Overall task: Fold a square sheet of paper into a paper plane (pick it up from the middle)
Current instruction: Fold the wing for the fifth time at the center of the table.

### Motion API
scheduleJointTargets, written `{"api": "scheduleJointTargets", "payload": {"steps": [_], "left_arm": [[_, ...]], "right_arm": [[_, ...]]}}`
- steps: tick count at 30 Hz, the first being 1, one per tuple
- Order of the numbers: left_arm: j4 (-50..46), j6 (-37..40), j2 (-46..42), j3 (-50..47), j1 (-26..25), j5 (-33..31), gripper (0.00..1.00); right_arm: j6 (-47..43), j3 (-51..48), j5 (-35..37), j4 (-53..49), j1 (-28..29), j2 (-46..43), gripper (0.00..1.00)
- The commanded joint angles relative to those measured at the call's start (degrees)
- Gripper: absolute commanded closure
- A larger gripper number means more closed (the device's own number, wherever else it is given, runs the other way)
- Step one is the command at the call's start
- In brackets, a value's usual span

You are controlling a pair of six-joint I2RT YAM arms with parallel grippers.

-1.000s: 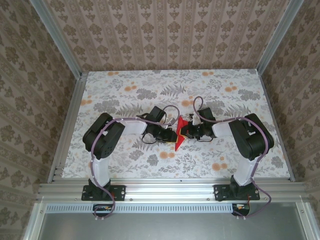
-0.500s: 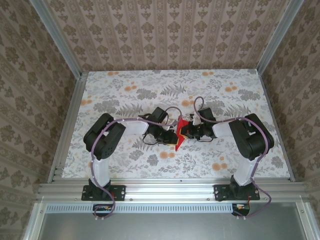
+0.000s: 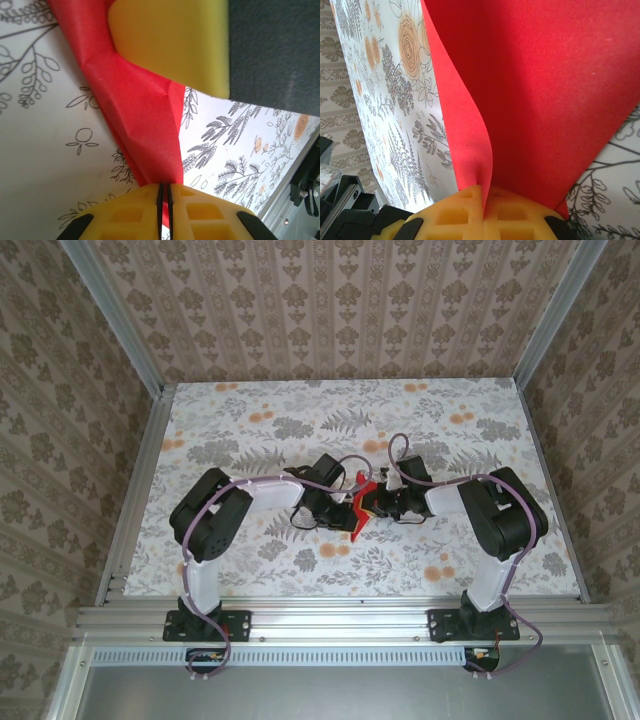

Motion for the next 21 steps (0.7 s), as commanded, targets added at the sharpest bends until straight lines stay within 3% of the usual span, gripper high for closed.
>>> {"api": "scheduleJointTargets", "payload": {"steps": [1, 8, 15, 21], "left_arm": [[-2.2, 1.1, 0.1, 0.9, -0.5, -0.3, 0.84], [0.3, -1.6, -2.6, -0.1, -0.2, 1.6, 0.8], [-1.3, -0.5, -2.3, -1.2, -0.3, 1.2, 0.9], [-3.8, 0.8, -2.0, -0.7, -0.8, -0.1, 0.9]], "right_arm": [[-1.0, -2.4, 13.8, -5.7, -2.8, 3.7, 1.0], [-1.1, -2.2, 13.7, -5.8, -2.8, 3.9, 1.0], [-1.0, -1.9, 13.6, -5.8, -2.8, 4.3, 1.0], [-1.0, -2.2, 13.6, -5.6, -2.8, 4.5, 1.0]]}}
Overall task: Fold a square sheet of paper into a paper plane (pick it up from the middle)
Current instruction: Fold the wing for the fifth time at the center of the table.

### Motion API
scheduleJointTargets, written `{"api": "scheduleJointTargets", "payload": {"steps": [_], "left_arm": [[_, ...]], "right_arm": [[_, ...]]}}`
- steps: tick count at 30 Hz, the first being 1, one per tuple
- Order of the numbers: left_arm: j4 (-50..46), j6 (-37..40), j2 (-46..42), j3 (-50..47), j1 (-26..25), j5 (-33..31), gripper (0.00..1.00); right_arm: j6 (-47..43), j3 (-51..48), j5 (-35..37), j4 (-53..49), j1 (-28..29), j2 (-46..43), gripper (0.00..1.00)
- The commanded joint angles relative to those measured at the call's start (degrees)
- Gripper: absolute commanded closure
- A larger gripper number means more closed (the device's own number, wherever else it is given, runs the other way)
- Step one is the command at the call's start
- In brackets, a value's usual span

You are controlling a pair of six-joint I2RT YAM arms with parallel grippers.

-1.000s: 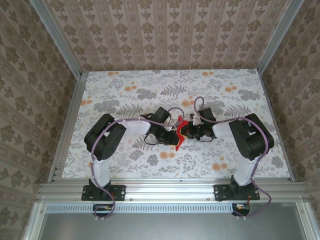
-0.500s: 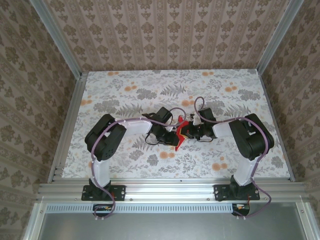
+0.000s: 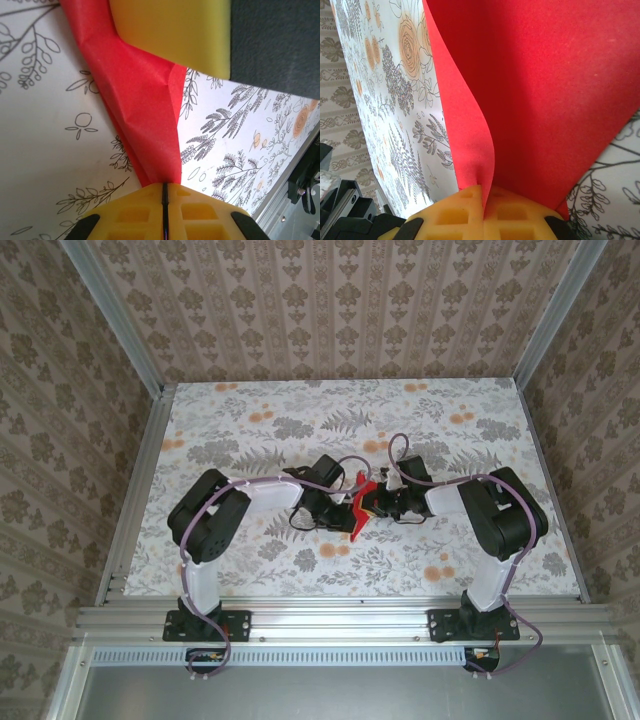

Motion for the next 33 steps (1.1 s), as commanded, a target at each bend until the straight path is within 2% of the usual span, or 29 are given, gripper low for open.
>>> {"api": "scheduleJointTargets", "payload": {"steps": [1, 9, 20, 33], "left_arm": [[-3.3, 1.9, -0.8, 0.0, -0.7, -0.3, 0.9], [-4.4, 2.4, 0.1, 0.1, -1.1, -1.3, 0.9], [1.2, 1.3, -7.4, -3.1, -2.7, -8.1, 0.84], [-1.3, 3.5, -2.3, -0.5, -4.8, -11.2, 0.9]], "right_arm": [[-1.1, -2.2, 13.6, -5.6, -2.8, 4.5, 1.0], [-1.1, -2.3, 13.7, -5.7, -2.8, 4.4, 1.0], [-1.0, -2.4, 13.9, -5.6, -2.8, 4.6, 1.0], [-0.6, -2.3, 14.1, -5.4, -2.8, 4.9, 1.0]]}}
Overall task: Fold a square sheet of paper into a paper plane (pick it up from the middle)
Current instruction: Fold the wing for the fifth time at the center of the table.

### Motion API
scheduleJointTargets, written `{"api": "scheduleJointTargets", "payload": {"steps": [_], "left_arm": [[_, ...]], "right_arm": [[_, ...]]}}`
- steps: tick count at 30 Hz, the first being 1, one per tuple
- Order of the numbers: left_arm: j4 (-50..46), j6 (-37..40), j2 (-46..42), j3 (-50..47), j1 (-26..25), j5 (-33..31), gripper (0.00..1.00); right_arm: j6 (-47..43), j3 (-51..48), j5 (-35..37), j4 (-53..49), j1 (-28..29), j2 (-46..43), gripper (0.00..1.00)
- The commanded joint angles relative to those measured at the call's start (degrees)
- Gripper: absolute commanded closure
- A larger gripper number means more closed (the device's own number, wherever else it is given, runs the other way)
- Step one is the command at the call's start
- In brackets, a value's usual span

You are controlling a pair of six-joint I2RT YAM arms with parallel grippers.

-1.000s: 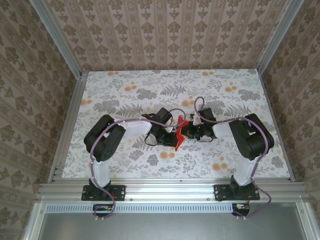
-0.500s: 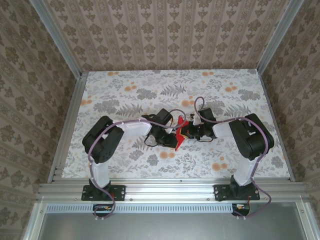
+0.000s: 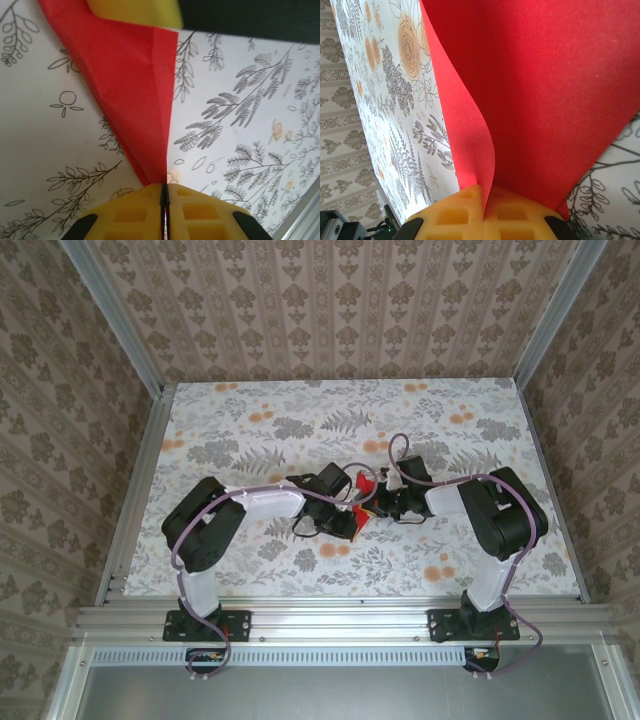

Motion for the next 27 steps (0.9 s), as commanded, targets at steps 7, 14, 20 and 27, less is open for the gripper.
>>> {"api": "scheduleJointTargets", "payload": {"steps": [7, 14, 20, 27], "left_arm": [[-2.8, 2.5, 2.2, 1.8, -1.1, -2.3, 0.92], [-7.1, 5.0, 1.7, 2.3, -2.2, -6.8, 0.94], [-10.2, 6.9, 2.3, 2.8, -4.2, -9.2, 0.95], [-13.0, 9.4, 1.8, 2.7, -5.4, -11.0, 0.95]], "right_arm": [[-0.7, -2.4, 14.3, -5.4, -2.8, 4.8, 1.0], [-0.6, -2.3, 14.5, -5.3, -2.8, 4.9, 1.0], [-0.5, -2.0, 14.8, -5.5, -2.8, 4.9, 1.0], [-0.3, -1.9, 15.1, -5.7, -3.0, 4.9, 1.0]]}}
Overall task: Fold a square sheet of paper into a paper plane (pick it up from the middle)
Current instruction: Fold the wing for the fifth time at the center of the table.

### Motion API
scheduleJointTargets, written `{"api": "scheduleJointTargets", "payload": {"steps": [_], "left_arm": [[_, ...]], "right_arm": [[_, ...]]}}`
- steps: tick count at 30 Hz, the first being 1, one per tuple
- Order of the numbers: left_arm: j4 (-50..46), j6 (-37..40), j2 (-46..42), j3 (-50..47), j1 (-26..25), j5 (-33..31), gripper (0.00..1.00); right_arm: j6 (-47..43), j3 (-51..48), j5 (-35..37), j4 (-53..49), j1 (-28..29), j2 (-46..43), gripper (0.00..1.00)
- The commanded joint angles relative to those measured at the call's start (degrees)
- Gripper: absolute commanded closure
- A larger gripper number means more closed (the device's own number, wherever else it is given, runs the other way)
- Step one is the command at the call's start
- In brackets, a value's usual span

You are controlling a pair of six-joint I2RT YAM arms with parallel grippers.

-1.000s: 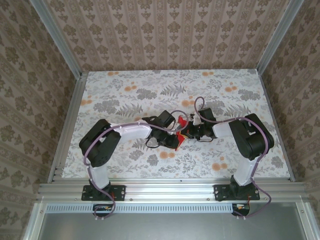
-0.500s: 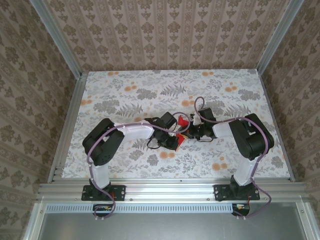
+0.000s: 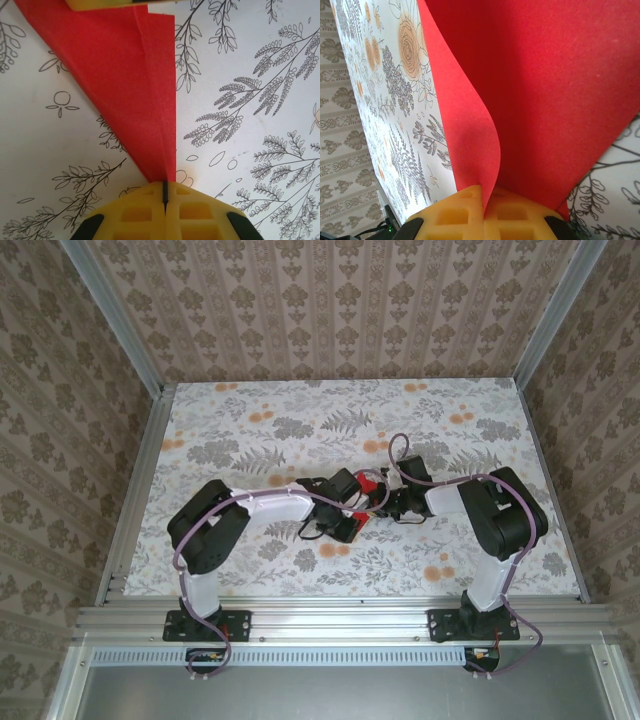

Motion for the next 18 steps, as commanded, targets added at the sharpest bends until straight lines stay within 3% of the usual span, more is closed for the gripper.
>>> {"api": "scheduleJointTargets", "payload": {"steps": [1, 8, 13, 18], "left_arm": [[-7.5, 3.0, 1.0, -0.2, -1.2, -1.1, 0.94], [-5.4, 2.8, -2.9, -0.5, -0.7, -0.6, 0.92], [4.2, -3.7, -8.0, -2.9, 2.6, 1.9, 0.92], [10.4, -7.1, -6.6, -3.4, 4.1, 4.7, 0.94]], "right_arm": [[-0.4, -1.9, 15.2, -5.9, -3.0, 4.9, 1.0], [-0.1, -1.9, 15.1, -5.7, -2.9, 4.7, 1.0], [0.4, -2.2, 15.1, -4.9, -2.9, 5.0, 1.0], [0.8, -2.1, 15.1, -4.2, -3.0, 5.6, 1.0]]}}
